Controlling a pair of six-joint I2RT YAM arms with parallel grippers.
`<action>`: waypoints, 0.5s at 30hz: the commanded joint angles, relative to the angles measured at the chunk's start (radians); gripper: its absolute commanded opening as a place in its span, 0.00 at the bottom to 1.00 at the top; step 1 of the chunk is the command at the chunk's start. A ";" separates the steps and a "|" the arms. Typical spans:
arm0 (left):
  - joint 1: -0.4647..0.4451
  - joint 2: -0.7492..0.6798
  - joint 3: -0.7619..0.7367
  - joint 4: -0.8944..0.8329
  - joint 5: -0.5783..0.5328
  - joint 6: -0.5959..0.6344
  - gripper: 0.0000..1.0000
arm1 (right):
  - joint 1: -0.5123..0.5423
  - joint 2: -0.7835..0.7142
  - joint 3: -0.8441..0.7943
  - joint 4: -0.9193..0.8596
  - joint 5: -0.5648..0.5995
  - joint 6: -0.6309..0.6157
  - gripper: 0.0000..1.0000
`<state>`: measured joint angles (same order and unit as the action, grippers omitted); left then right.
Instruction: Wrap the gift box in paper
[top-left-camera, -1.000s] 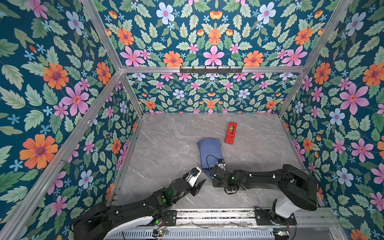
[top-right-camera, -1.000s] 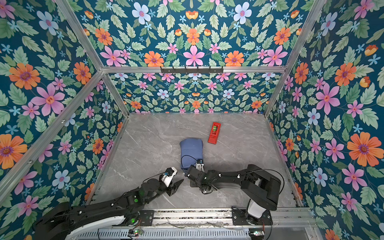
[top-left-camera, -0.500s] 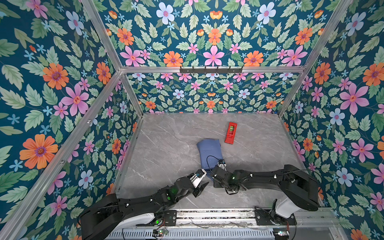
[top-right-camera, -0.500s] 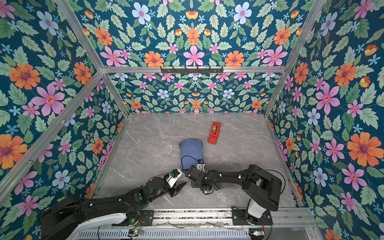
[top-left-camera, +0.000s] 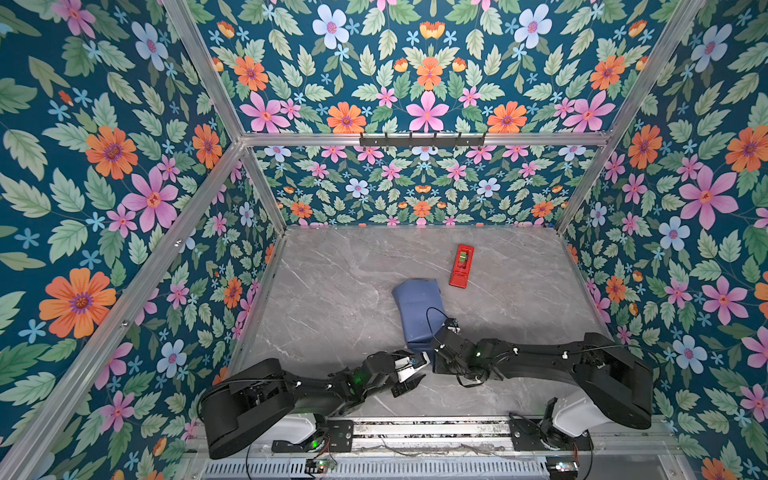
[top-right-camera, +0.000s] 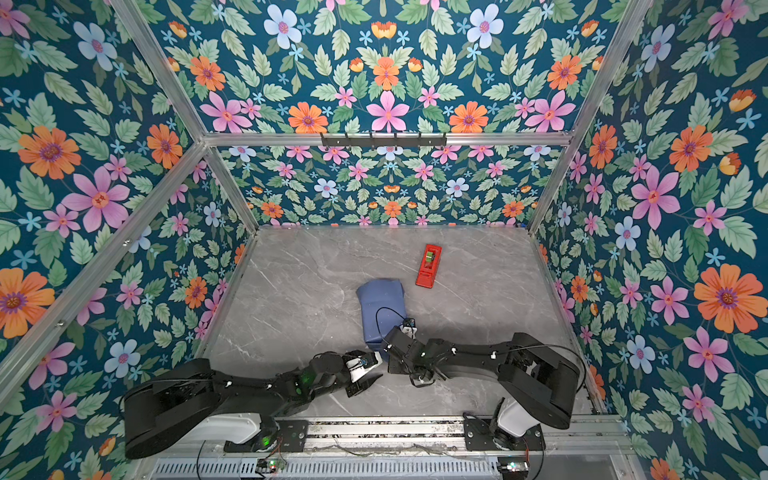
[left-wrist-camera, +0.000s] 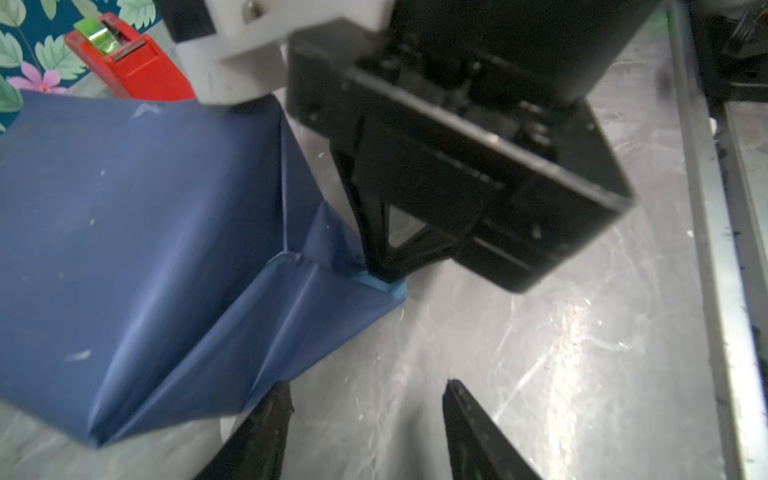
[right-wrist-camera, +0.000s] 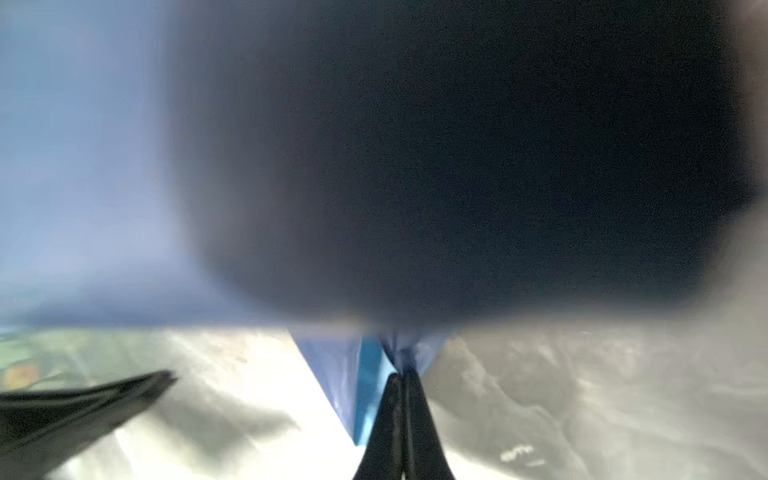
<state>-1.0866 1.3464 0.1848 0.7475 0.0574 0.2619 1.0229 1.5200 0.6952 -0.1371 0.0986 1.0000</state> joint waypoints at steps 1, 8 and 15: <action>0.001 0.050 0.027 0.071 0.025 0.117 0.60 | -0.010 -0.022 -0.015 0.048 -0.042 0.031 0.00; 0.001 0.145 0.039 0.144 0.036 0.246 0.56 | -0.035 -0.046 -0.059 0.115 -0.086 0.065 0.00; 0.004 0.214 0.058 0.190 0.006 0.329 0.51 | -0.054 -0.055 -0.097 0.182 -0.128 0.106 0.00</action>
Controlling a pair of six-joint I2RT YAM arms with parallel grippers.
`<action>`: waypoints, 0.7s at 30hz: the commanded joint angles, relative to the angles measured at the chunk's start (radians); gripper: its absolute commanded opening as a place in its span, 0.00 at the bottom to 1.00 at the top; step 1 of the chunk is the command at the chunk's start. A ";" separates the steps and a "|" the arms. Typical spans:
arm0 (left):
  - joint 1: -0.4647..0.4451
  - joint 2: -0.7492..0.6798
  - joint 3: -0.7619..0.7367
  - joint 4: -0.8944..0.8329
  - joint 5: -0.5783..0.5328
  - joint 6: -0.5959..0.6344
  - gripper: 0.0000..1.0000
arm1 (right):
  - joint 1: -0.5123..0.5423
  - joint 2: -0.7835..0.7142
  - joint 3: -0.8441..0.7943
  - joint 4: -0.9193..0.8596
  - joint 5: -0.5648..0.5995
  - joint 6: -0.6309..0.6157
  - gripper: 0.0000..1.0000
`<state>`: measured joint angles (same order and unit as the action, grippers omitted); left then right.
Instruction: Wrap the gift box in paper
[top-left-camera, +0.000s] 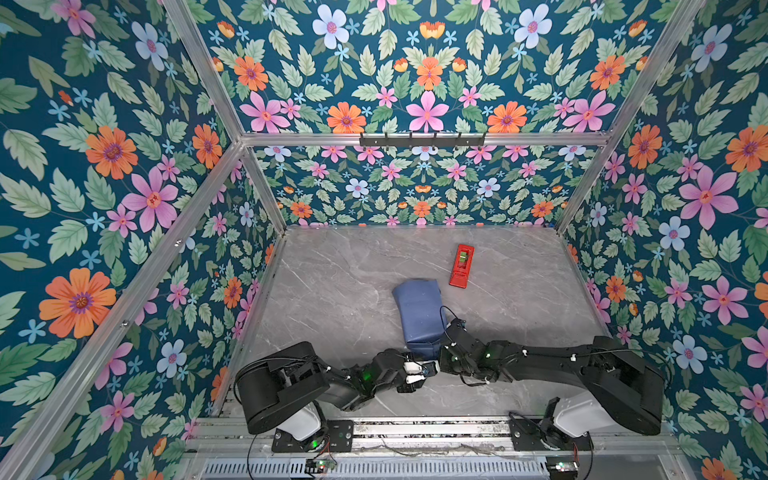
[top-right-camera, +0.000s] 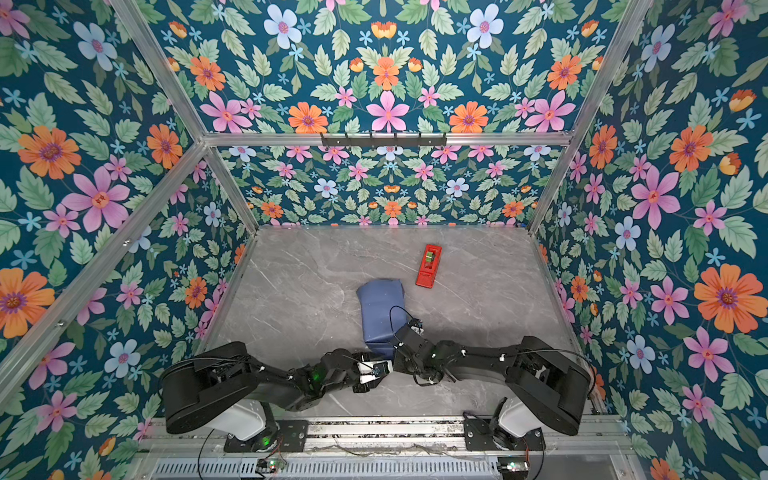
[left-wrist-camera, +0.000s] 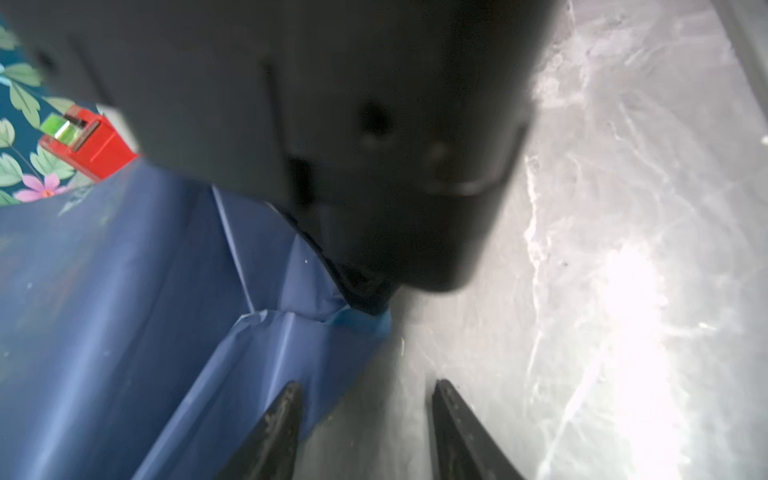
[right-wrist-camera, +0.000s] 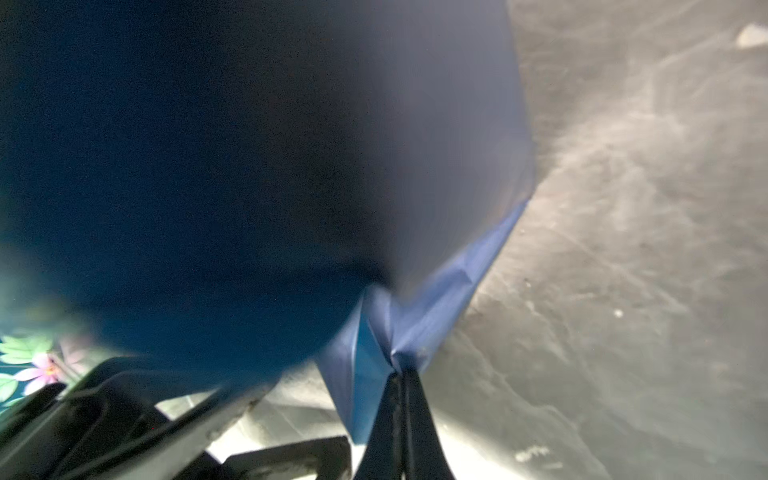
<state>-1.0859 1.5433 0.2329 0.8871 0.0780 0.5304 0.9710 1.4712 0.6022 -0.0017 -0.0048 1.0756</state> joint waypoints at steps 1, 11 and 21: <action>0.003 0.028 0.015 0.051 -0.017 0.071 0.50 | -0.002 -0.009 -0.004 0.048 -0.026 0.032 0.00; 0.018 0.135 0.014 0.180 -0.037 0.157 0.41 | -0.010 -0.027 -0.035 0.104 -0.046 0.078 0.00; 0.054 0.125 -0.033 0.217 0.033 0.186 0.38 | -0.028 -0.032 -0.060 0.160 -0.070 0.110 0.00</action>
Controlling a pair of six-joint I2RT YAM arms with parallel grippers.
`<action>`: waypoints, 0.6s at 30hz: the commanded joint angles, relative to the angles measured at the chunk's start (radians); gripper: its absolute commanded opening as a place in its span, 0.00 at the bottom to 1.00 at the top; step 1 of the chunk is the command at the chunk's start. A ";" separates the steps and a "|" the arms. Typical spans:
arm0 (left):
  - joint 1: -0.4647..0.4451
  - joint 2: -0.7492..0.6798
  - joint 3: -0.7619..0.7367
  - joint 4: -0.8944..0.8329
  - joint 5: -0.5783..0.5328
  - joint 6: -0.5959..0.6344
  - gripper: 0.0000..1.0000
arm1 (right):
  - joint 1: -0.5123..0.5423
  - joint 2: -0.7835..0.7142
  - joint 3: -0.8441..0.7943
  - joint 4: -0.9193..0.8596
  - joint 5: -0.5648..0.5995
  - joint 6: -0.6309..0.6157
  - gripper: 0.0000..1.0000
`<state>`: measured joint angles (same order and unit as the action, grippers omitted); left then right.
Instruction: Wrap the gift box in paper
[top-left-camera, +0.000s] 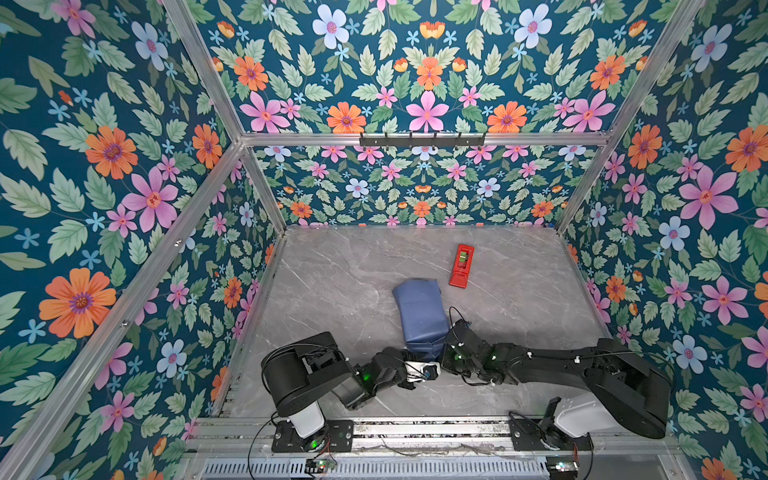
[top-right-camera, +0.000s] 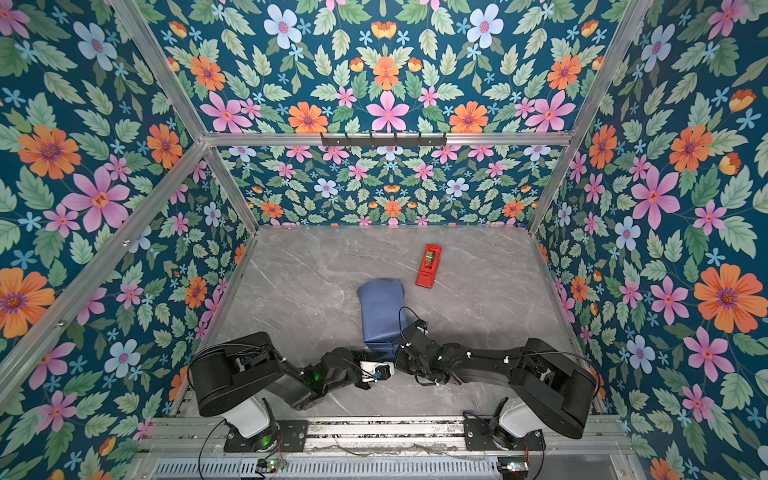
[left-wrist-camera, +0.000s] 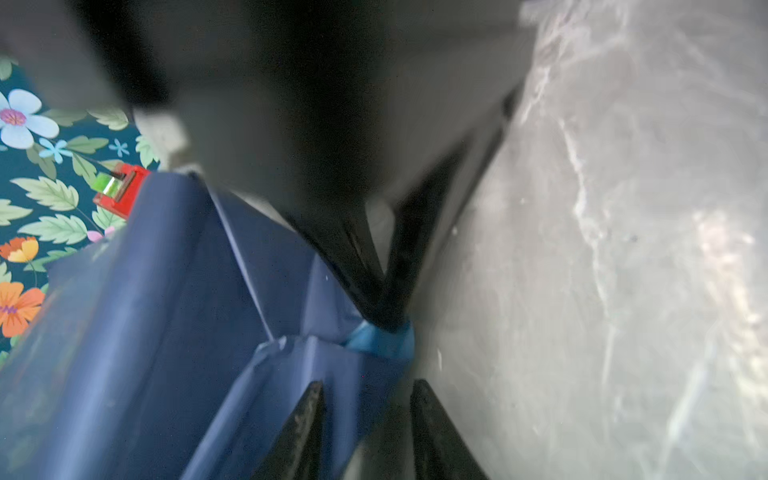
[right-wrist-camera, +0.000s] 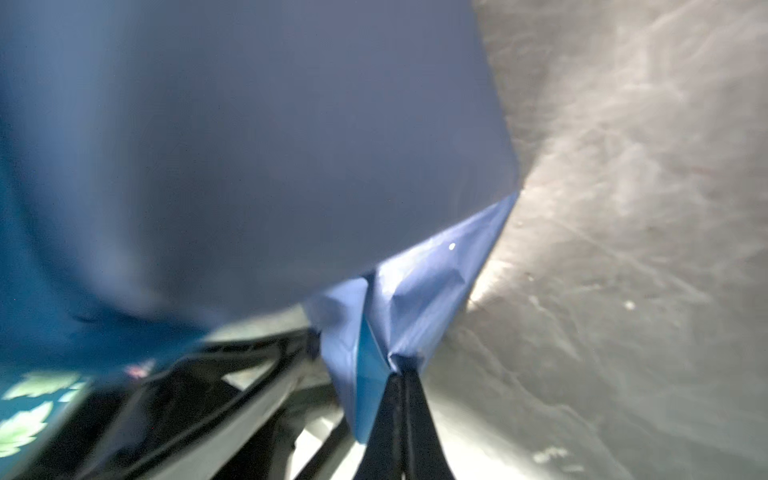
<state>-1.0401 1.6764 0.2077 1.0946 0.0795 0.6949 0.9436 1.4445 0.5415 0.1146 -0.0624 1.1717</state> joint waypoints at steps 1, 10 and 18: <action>0.011 -0.012 -0.013 0.008 0.034 0.027 0.38 | -0.001 -0.006 -0.001 0.047 -0.015 0.014 0.00; 0.020 0.027 0.013 0.040 0.023 0.071 0.37 | -0.011 -0.005 -0.017 0.093 -0.039 0.037 0.00; 0.020 0.054 0.026 0.055 0.027 0.078 0.28 | -0.014 -0.006 -0.017 0.102 -0.046 0.043 0.00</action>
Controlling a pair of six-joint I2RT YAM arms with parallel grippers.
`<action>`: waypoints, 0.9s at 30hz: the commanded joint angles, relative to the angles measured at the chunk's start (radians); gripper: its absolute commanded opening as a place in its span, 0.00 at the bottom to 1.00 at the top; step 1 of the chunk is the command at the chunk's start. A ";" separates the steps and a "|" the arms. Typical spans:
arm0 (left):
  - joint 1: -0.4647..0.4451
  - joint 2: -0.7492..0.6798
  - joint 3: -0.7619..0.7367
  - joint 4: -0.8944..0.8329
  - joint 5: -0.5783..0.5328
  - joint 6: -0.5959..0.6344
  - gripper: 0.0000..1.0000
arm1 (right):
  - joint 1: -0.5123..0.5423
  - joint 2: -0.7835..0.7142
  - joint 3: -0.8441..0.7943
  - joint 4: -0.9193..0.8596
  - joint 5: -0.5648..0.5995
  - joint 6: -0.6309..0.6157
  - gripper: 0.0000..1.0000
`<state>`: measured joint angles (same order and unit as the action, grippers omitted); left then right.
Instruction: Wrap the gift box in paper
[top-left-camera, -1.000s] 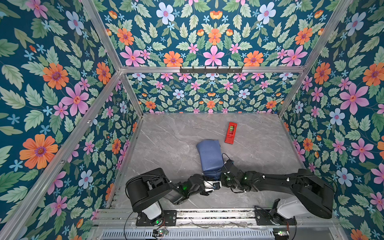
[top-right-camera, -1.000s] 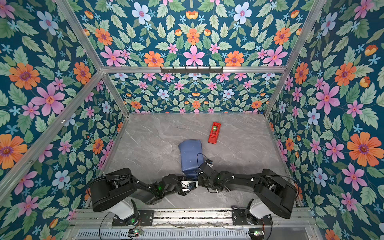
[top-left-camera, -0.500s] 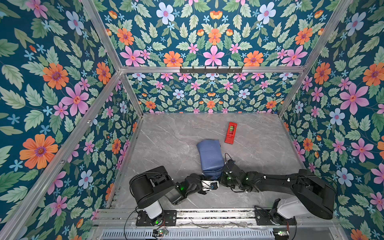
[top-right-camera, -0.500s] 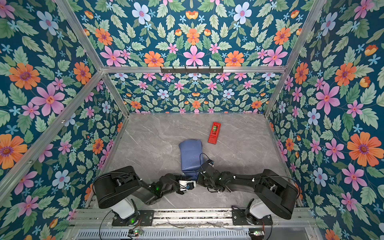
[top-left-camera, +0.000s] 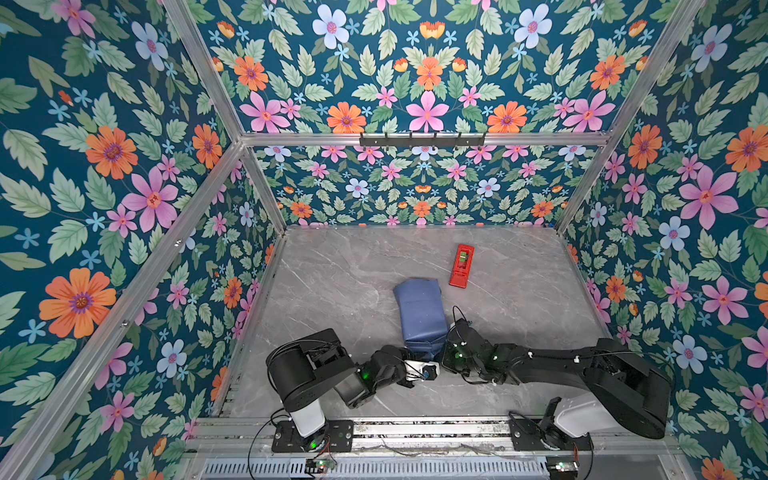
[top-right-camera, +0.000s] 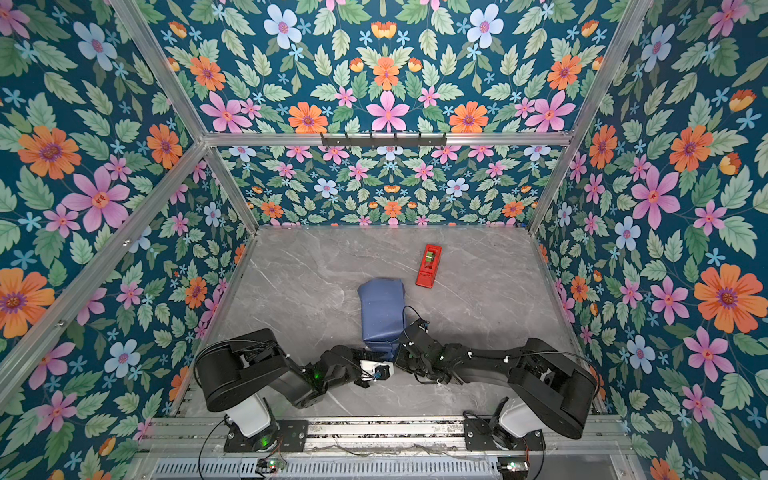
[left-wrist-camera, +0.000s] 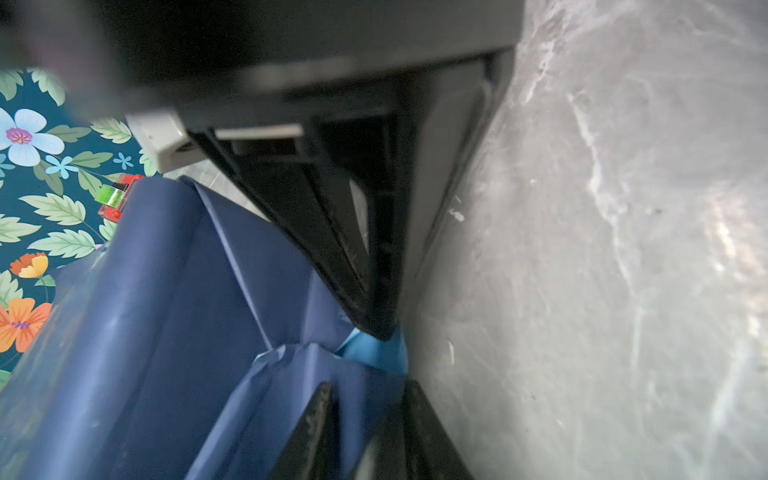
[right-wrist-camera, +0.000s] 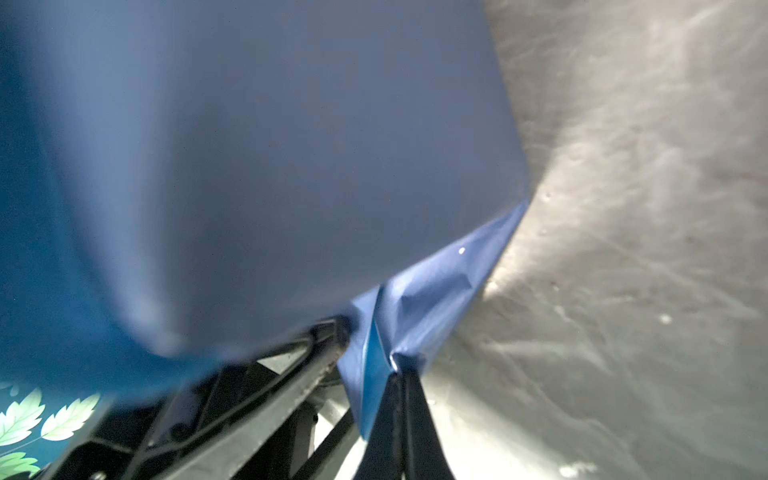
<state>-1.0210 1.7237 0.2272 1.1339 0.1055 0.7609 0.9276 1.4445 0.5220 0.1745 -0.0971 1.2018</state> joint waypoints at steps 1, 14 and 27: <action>0.001 0.009 0.008 0.017 -0.002 0.013 0.26 | 0.001 -0.006 0.003 0.043 -0.012 0.013 0.00; 0.001 0.014 0.011 0.041 -0.033 -0.002 0.11 | -0.007 -0.013 0.001 0.032 -0.015 0.006 0.00; 0.001 -0.001 0.009 0.041 -0.040 -0.042 0.00 | -0.036 -0.098 0.005 -0.086 0.003 -0.060 0.16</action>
<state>-1.0214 1.7298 0.2356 1.1706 0.0753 0.7429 0.8959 1.3716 0.5213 0.1398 -0.1017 1.1816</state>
